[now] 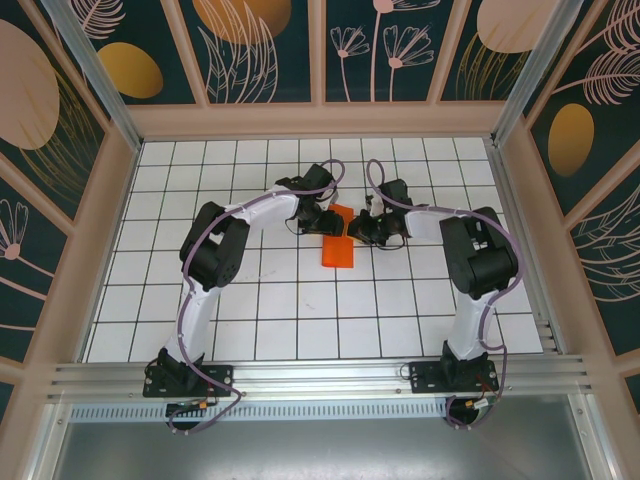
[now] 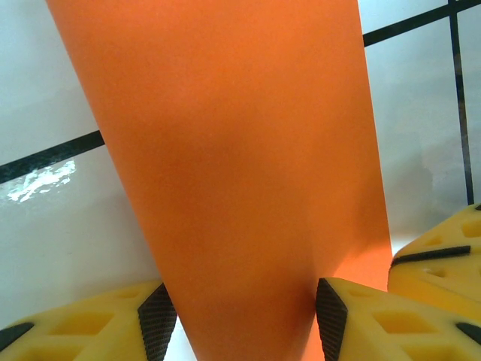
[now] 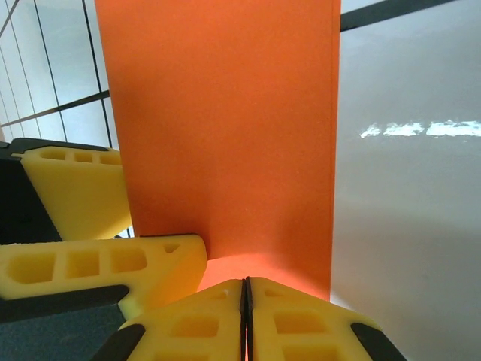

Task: Fold a paper plane with a square sheet of paper (fold left side to right side)
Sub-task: Hold the square sheet of paper at the center of the table.

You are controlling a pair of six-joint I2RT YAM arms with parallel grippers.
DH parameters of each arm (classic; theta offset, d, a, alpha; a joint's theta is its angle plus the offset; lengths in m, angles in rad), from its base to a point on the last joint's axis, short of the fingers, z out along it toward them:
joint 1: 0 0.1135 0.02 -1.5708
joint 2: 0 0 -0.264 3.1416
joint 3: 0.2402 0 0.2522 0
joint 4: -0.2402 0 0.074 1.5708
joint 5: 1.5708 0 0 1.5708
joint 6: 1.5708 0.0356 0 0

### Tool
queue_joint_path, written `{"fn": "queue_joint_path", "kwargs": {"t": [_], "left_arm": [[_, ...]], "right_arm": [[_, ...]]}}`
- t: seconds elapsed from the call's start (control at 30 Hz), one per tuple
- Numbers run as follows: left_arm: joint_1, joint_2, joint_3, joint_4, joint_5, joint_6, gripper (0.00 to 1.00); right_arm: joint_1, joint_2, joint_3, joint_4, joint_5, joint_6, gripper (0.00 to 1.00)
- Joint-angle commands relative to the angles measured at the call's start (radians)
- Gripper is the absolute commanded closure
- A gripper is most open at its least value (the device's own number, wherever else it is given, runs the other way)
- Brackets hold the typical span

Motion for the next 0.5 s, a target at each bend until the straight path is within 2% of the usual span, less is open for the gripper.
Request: {"fn": "queue_joint_path", "kwargs": {"t": [0.0,0.37,0.47], "left_arm": [[-0.012,0.094,-0.016,0.06,-0.002,-0.002,0.44],[-0.013,0.082,-0.022,0.066,-0.003,0.0,0.44],[-0.011,0.032,-0.045,0.086,-0.047,-0.013,0.43]], "right_arm": [[0.007,0.029,0.036,-0.038,0.029,-0.013,0.88],[0.016,0.08,0.05,-0.121,0.097,-0.042,0.88],[0.018,0.09,0.053,-0.16,0.132,-0.055,0.88]]}}
